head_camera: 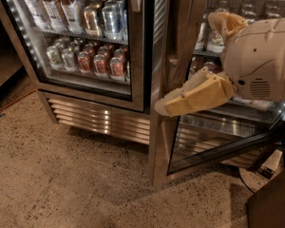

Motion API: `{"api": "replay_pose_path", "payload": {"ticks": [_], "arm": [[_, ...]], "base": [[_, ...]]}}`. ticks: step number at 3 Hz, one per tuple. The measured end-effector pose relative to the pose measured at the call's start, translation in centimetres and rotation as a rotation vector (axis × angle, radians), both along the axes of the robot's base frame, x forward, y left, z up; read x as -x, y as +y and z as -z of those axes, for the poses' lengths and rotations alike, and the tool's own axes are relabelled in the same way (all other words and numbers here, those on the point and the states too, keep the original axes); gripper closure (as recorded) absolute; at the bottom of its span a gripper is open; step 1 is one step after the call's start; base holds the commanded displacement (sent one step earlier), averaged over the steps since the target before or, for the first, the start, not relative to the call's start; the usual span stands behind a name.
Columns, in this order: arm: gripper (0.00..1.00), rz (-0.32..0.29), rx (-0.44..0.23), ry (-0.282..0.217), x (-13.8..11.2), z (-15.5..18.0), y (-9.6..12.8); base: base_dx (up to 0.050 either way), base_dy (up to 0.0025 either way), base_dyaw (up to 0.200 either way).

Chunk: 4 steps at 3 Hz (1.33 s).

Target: Open right fridge door

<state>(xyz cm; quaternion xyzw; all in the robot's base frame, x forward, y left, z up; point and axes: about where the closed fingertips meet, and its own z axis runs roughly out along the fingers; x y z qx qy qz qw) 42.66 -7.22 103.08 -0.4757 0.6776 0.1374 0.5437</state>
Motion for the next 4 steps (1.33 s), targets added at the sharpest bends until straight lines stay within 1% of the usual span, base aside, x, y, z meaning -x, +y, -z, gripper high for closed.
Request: {"api": "replay_pose_path", "payload": {"ticks": [1, 2, 4], "arm": [[0.0, 0.0, 0.0, 0.0, 0.0, 0.0, 0.0], [0.19, 0.0, 0.0, 0.0, 0.0, 0.0, 0.0], [0.65, 0.0, 0.0, 0.0, 0.0, -0.01, 0.01]], "base": [[0.0, 0.0, 0.0], [0.0, 0.0, 0.0], [0.0, 0.0, 0.0]]}}
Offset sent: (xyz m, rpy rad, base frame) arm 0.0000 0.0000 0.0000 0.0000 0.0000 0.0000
